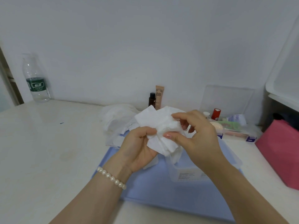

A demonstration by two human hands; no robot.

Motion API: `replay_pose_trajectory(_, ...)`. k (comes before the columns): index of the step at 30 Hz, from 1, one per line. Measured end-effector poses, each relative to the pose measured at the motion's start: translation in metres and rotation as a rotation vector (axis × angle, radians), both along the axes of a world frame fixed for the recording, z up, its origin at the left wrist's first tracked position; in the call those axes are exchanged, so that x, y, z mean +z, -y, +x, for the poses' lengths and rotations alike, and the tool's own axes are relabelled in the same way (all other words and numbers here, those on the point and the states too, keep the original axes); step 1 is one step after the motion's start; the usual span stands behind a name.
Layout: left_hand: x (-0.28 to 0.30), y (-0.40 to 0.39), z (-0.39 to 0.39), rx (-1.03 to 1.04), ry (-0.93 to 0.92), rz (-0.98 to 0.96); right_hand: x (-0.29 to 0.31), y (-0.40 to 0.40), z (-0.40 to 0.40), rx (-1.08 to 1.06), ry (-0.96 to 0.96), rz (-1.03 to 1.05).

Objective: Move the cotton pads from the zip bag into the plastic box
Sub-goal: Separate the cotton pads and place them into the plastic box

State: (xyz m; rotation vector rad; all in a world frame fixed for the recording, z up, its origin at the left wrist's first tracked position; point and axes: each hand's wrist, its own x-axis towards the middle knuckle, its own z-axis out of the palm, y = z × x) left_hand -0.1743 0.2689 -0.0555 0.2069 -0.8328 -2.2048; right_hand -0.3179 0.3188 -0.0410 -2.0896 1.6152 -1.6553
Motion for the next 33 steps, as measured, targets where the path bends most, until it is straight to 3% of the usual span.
replay_pose_trajectory(6,0.001,0.001,0.001,0.007,0.016,-0.085,-0.004,0.002,-0.001,0.011,-0.085,-0.148)
replay_pose_trajectory(14,0.001,0.0,-0.002,0.046,0.05,0.019,-0.02,0.01,0.001,-0.117,-0.378,-0.603)
replay_pose_trajectory(17,0.001,-0.002,-0.005,0.072,0.045,0.053,-0.026,0.011,0.002,-0.085,-0.445,-0.624)
replay_pose_trajectory(19,0.0,-0.001,-0.005,0.112,0.068,0.041,-0.024,0.006,0.006,-0.079,-0.27,-0.486)
replay_pose_trajectory(22,-0.001,0.0,-0.006,0.126,0.106,0.02,-0.008,-0.002,0.012,0.037,0.442,-0.043)
replay_pose_trajectory(24,-0.004,0.003,-0.006,0.111,0.12,-0.006,-0.002,0.0,0.006,0.152,0.722,0.12)
replay_pose_trajectory(29,-0.011,0.005,-0.009,0.085,0.15,-0.017,0.001,0.004,-0.009,0.398,0.989,0.357)
replay_pose_trajectory(33,-0.01,0.001,-0.008,0.071,0.271,-0.096,0.005,0.004,-0.012,0.369,1.005,0.405)
